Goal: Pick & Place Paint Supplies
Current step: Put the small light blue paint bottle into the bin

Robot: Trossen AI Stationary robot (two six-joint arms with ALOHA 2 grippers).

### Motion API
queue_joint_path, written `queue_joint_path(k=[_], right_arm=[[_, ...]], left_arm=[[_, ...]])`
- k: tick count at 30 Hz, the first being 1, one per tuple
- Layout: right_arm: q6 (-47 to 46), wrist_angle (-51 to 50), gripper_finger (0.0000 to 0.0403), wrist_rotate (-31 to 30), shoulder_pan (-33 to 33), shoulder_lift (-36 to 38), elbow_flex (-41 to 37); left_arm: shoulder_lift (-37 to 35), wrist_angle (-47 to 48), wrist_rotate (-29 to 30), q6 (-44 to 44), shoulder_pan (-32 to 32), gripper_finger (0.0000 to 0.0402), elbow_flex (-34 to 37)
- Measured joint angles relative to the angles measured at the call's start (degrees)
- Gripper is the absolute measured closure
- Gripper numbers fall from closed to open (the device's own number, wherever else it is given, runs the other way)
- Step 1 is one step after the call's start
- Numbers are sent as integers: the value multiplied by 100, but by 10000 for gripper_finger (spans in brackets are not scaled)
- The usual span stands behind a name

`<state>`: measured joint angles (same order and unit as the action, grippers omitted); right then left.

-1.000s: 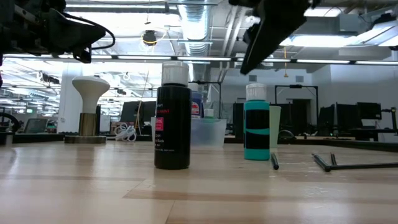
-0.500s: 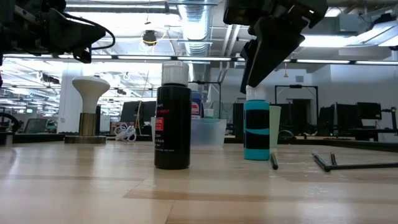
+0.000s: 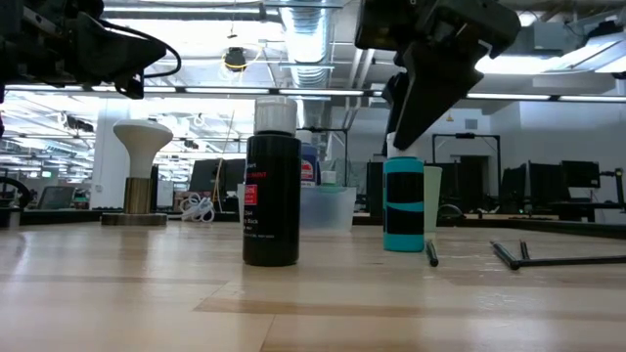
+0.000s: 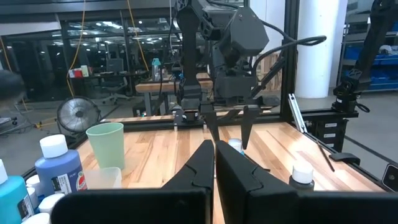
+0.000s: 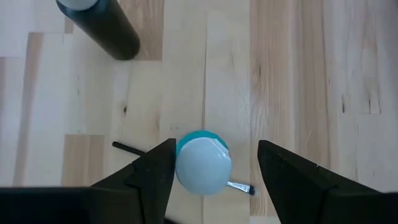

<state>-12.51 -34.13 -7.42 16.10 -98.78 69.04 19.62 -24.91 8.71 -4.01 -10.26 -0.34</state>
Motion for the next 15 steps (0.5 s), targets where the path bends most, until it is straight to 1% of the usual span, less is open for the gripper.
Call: queue_joint_path(k=[4, 10, 15], right_arm=[[-1, -6, 210, 0, 0, 0, 0], [22, -7, 293, 0, 0, 0, 0], [324, 16, 295, -11, -42, 1, 0]], left_arm=[[0, -7, 0, 0, 1, 400, 0], [0, -7, -1, 0, 2, 400, 0], [0, -7, 0, 0, 2, 400, 0]])
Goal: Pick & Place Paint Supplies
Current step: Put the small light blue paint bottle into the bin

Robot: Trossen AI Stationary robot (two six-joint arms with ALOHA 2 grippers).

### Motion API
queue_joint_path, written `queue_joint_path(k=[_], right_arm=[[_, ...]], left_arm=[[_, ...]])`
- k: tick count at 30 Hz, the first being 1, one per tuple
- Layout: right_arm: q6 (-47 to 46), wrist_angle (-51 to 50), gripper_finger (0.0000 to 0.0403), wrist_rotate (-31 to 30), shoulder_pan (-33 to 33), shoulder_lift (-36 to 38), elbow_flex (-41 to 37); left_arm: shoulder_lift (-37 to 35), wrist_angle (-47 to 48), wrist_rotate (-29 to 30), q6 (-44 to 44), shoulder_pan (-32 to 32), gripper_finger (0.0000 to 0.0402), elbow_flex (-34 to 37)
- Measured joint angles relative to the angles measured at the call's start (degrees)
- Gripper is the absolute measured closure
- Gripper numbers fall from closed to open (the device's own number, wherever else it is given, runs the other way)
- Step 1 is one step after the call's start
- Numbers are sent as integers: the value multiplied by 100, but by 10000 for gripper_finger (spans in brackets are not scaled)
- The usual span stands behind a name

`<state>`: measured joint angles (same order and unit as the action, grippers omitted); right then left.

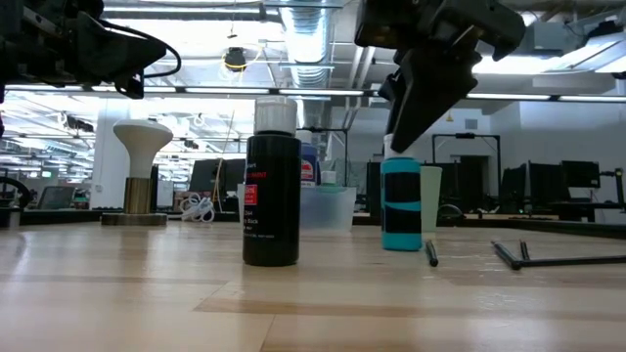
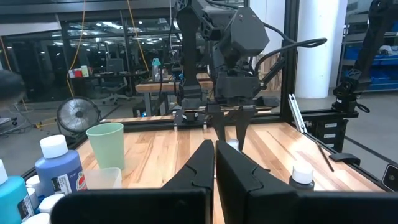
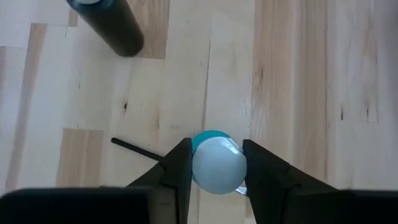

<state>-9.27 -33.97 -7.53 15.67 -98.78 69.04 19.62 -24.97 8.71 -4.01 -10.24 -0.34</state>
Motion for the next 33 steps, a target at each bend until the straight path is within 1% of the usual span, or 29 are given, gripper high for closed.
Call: queue_joint_path(k=[7, 11, 21, 28, 33], right_arm=[[510, 22, 295, -5, -338, 67, 144], [937, 8, 295, -4, -602, 67, 461], [1783, -656, 295, 20, -1339, 67, 1403], [2114, -1022, 295, 531, -1848, 67, 2026], [2190, -1037, 295, 618, -2274, 67, 2070]], left_arm=[[0, 0, 0, 0, -2, 400, 0], [0, -2, 0, 0, -1, 400, 0], [0, -4, 0, 0, -1, 400, 0], [0, -11, 0, 0, -2, 400, 0], [0, -20, 0, 0, 0, 400, 0]])
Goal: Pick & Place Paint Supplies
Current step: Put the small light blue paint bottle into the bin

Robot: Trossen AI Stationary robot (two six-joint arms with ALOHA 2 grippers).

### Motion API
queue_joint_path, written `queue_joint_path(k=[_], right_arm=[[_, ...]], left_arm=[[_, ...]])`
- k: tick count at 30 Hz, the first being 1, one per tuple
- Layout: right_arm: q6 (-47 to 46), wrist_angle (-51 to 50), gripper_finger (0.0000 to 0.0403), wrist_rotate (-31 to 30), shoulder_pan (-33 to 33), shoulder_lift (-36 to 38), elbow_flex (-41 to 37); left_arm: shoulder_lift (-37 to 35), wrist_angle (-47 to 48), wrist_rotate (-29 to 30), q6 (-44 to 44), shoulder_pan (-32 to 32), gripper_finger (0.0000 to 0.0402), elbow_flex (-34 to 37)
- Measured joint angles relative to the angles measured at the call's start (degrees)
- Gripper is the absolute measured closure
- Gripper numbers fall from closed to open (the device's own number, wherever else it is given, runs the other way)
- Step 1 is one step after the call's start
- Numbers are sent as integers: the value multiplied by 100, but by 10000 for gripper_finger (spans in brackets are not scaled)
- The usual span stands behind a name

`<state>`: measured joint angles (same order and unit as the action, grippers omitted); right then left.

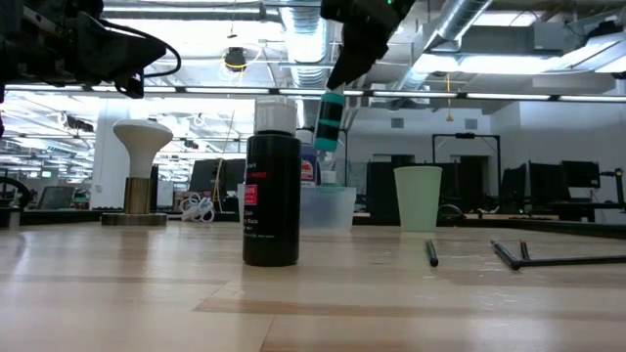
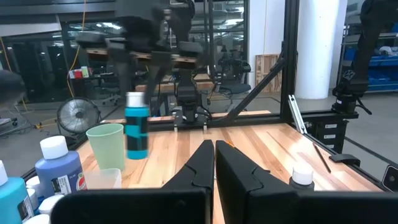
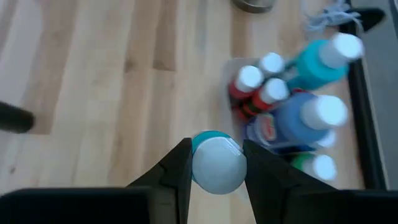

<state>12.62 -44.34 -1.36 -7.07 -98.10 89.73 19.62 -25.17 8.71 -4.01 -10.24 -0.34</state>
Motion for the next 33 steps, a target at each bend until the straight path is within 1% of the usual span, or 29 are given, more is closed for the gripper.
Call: queue_joint_path(k=[5, 8, 11, 14, 22, 27, 33], right_arm=[[113, -47, 295, 5, -449, -65, -2], [149, 103, 295, 56, -698, -59, 2], [146, 189, 295, 403, -935, -61, 0], [105, 249, 295, 607, -1118, -59, -27], [-3, 932, 295, 624, -1356, -61, -817], [-50, 1453, 295, 624, -1429, -60, -989], [-139, 1696, 295, 644, -1486, -57, -1234]], left_arm=[[0, -28, 0, 0, 0, 400, 0], [0, -35, 0, -1, -2, 400, 0], [0, -47, 0, 0, -1, 400, -1], [0, -72, 0, 0, -1, 400, 0], [0, -86, 0, 0, -1, 400, 0], [0, -112, 0, 0, -1, 400, 0], [0, -113, 0, 0, -1, 400, 0]])
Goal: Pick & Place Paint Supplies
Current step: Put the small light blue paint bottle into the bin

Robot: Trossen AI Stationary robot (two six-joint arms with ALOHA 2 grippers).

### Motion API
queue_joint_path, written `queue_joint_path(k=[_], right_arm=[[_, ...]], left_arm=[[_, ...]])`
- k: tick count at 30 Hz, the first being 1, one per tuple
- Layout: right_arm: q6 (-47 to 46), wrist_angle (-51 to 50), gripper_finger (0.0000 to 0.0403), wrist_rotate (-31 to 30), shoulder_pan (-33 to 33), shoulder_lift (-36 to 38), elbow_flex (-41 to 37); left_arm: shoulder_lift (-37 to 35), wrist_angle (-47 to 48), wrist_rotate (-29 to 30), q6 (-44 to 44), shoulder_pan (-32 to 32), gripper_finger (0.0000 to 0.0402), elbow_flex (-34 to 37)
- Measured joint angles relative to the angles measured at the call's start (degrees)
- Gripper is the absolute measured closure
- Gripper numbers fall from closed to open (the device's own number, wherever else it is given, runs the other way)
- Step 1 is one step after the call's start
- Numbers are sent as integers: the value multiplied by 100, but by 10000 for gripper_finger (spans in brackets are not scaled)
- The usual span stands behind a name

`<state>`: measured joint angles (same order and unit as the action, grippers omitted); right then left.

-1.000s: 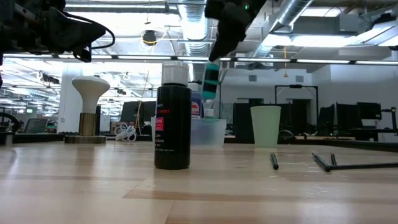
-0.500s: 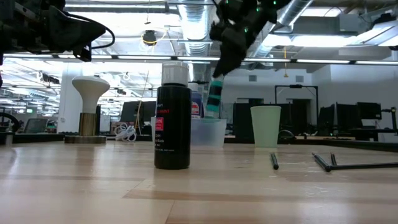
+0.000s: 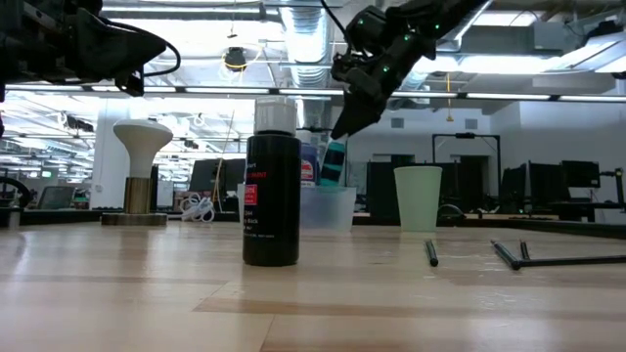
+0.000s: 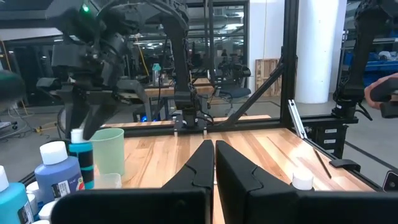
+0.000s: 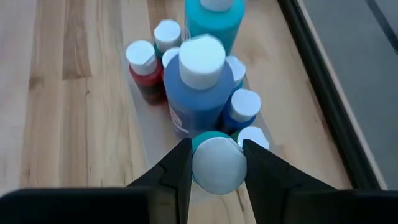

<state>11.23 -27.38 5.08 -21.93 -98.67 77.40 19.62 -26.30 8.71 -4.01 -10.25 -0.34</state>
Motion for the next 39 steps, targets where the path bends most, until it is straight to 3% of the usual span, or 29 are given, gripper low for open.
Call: queue_joint_path(k=[8, 17, 27, 34, 39], right_arm=[[-118, 381, 289, 13, -70, -2, -395], [-226, 567, 285, 6, -74, -18, -386], [-367, 723, 285, -67, -20, -731, -248], [-381, 678, 284, -280, -25, -846, -97], [-379, 670, 265, -345, -22, -846, -97]], left_arm=[[0, -17, 0, 0, 0, 400, 0], [0, -56, 0, -1, 0, 400, 0], [0, -85, 0, 0, 0, 400, 0], [0, -87, -1, 0, -1, 400, 0], [0, -87, 0, 0, 1, 400, 0]])
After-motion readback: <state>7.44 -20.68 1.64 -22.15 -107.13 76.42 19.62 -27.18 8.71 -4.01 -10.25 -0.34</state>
